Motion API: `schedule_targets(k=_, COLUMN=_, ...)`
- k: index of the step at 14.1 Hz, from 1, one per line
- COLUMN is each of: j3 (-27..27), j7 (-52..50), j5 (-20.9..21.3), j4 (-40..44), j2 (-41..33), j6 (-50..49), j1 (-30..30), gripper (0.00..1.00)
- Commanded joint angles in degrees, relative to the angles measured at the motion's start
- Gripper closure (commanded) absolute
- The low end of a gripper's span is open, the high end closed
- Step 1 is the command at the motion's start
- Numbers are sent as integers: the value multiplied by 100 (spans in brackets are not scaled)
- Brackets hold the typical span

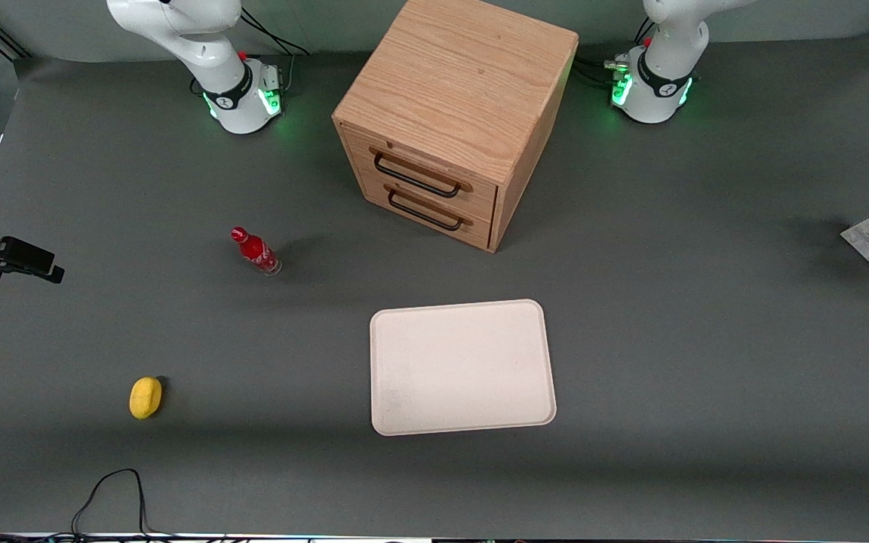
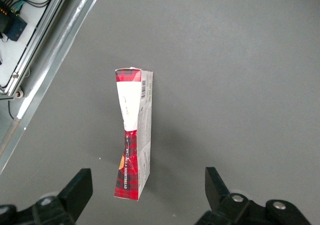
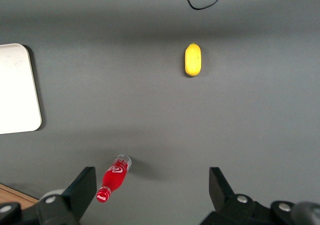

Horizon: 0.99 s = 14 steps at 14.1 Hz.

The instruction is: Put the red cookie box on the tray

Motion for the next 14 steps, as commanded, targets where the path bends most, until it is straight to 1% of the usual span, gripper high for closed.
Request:
schedule_targets(k=1, j3=-11, j7=73, j5=-88, j4=67, j2=224, j6=75, j1=143, gripper=0)
schedule_targets(k=5, j3=-28, j7=152, j5=-272, j4=50, j2=541, j6=312, j1=345, gripper=0)
schedule_targets(k=8, j3=-29, j7=275, j5=-299, j4=32, j2=743, j6=672, j1=433, gripper=0)
schedule_targets(k=11, j3=-37, j7=398, j5=-588, j4=23, j2=962, j6=734, j1=521, gripper=0)
schedule_targets(k=14, j3=-72, j7=564, j5=-676, j4=14, j2=1358, j6=1164, j1=661, gripper=0)
